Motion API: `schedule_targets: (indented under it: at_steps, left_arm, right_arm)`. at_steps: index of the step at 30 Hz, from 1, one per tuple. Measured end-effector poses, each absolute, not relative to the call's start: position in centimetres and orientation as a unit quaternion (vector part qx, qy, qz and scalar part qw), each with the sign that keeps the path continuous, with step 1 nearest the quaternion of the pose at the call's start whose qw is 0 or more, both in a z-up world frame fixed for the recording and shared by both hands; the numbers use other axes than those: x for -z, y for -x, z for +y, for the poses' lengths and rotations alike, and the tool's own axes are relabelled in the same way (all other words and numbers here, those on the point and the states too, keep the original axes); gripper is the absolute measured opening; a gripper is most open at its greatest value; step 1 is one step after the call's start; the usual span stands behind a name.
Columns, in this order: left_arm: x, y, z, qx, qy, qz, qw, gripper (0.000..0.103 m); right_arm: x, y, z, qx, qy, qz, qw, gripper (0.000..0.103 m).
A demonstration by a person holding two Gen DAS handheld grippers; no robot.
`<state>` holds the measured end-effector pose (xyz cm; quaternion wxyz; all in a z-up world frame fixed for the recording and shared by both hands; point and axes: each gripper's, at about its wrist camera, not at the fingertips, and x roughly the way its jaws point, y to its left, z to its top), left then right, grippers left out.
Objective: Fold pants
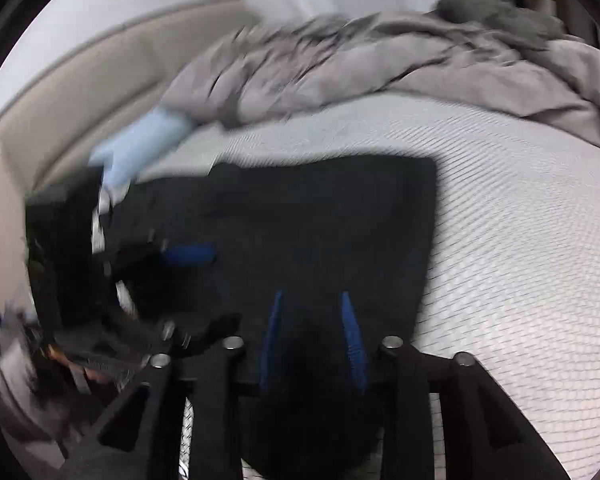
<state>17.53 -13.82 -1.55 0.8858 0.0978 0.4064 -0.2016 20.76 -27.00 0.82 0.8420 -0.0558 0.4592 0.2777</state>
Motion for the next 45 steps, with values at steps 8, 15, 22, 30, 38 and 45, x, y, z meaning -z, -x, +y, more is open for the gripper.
schedule_targets:
  at_steps: [8,15,22,30,38,45]
  left_arm:
    - [-0.3,-14.9,-7.9,0.215,-0.038,0.407,0.887,0.022]
    - [-0.1,-19.0,-11.2,0.223,-0.033,0.437,0.871,0.022]
    - [0.9,-19.8,-8.5,0.228,0.003,0.453,0.862,0.011]
    - [-1.6,-19.1,-9.4,0.229,-0.022,0.409,0.883,0.012]
    - [2.5,-24.7,-8.0,0.195,0.043,0.476,0.856,0.002]
    - [1.0,-22.2,-6.6,0.197,0.045,0.454,0.868,0.001]
  right_arm:
    - [-1.7,-20.6,-28.5,-0.236,0.115,0.462,0.847,0.032]
    - [-1.4,-22.8,-24.5,-0.261,0.1,0.444,0.852,0.032]
    - [0.3,-23.7,-26.1,-0.205,0.159,0.459,0.85,0.032]
    - [-1.7,-23.9,-27.9,-0.239,0.086,0.44,0.861,0.032]
    - [1.3,-28.0,-23.4,-0.241,0.132,0.482,0.832,0.032]
    - [0.2,-27.0,-27.1,-0.194,0.129,0.467,0.853,0.032]
